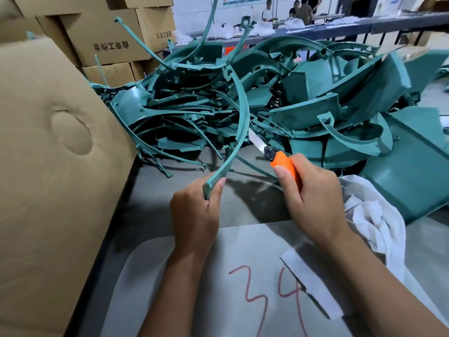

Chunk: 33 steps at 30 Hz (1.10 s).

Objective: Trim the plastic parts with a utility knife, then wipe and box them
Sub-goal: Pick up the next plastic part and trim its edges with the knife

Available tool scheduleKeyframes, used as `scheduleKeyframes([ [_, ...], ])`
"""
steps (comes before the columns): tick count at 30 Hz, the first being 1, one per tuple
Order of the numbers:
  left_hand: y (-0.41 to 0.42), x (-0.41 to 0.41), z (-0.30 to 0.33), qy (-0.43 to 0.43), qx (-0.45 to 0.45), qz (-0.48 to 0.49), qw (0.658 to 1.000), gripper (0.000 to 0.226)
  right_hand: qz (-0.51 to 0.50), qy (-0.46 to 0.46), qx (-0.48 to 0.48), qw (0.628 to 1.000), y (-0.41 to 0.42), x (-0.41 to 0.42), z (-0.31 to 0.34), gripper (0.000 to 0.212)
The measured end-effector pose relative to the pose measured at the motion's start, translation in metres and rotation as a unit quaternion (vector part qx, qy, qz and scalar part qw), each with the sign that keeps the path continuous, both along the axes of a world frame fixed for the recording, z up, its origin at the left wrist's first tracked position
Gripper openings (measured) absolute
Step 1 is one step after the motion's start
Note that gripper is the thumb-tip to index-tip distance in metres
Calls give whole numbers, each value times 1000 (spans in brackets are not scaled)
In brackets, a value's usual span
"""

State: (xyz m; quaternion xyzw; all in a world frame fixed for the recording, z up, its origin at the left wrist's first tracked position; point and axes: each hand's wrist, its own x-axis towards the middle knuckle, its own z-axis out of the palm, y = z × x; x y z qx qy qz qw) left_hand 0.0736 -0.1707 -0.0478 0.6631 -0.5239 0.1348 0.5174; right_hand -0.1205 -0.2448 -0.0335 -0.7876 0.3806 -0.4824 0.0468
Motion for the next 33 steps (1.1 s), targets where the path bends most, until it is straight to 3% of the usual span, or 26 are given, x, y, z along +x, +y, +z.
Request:
scheduleKeyframes([
  [4, 0, 2, -3, -28, 7, 15, 999, 25, 125, 43, -42, 990, 15, 17, -5, 49],
  [11, -1, 3, -2, 82, 67, -98, 989, 49, 81, 59, -66, 993, 10, 8, -2, 55],
  [15, -2, -1, -5, 218, 91, -149, 960, 27, 83, 64, -51, 993, 10, 7, -2, 58],
  [20, -2, -4, -5, 271, 119, -208, 932, 21, 150, 44, -6, 988, 4, 1, 0, 52],
  [28, 0, -6, -4, 272, 126, -221, 928, 20, 230, 11, 73, 971, 1, -2, 3, 43],
  [33, -1, -4, -5, 208, 109, -153, 960, 33, 196, 21, 48, 979, 7, 2, 2, 38],
])
